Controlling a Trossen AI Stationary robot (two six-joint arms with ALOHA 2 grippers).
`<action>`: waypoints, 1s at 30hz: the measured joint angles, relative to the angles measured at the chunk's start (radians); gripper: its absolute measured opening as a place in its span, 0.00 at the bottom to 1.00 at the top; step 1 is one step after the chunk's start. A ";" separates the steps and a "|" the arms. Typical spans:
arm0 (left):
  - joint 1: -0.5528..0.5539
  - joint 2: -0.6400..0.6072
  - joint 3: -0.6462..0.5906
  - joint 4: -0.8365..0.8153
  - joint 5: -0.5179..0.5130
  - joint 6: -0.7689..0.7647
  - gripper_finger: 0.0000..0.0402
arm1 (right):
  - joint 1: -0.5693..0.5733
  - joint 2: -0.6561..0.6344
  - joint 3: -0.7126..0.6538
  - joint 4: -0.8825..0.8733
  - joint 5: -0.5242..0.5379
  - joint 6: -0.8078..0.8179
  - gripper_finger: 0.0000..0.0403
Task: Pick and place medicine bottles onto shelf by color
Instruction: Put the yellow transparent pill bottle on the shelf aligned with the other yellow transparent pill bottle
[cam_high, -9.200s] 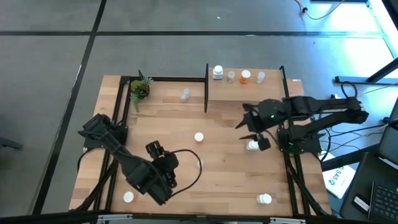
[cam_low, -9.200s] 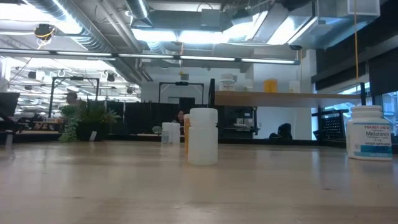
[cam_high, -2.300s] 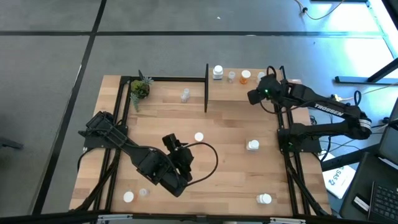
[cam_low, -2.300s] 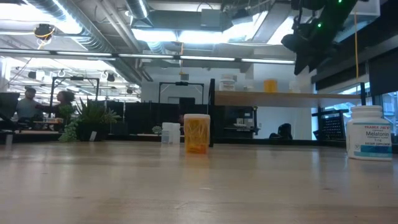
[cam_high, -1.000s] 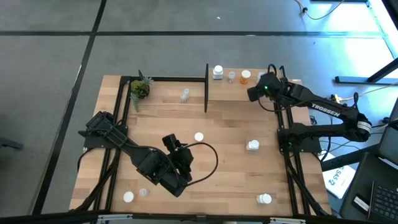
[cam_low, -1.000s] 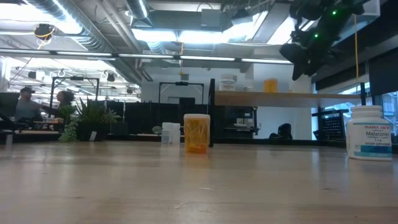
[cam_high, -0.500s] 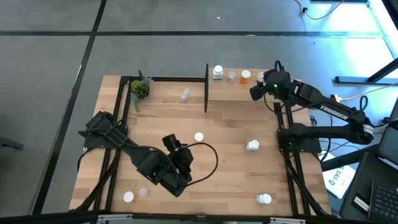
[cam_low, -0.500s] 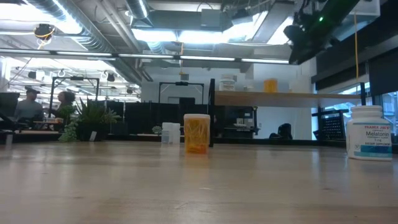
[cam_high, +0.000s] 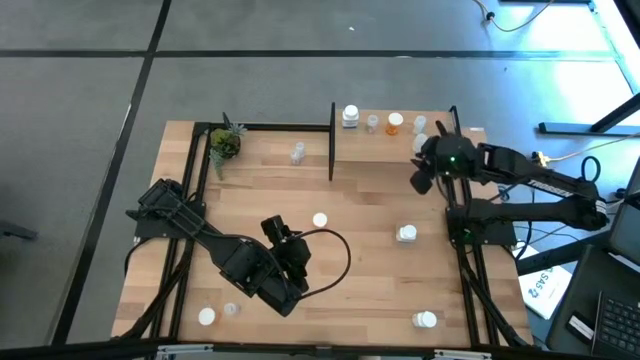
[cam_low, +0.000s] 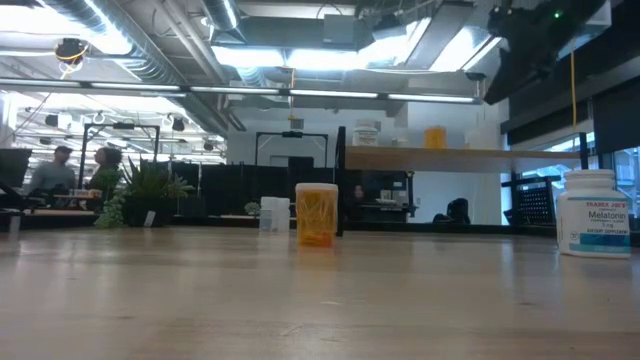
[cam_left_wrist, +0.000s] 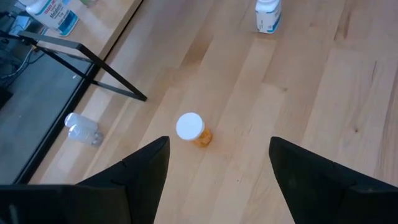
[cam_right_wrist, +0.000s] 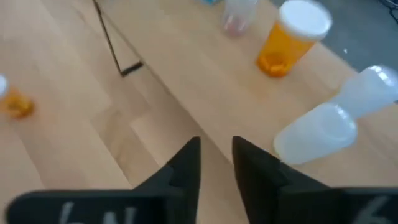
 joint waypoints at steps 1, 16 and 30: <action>0.000 0.000 0.000 0.000 0.000 -0.001 0.67 | 0.000 0.001 -0.010 0.001 0.000 -0.004 0.19; 0.000 0.000 0.000 0.000 0.000 -0.001 0.67 | -0.039 0.005 -0.050 0.016 0.123 0.024 0.01; 0.000 0.000 0.000 0.000 0.000 -0.002 0.67 | -0.039 0.012 -0.050 -0.013 0.123 0.098 0.01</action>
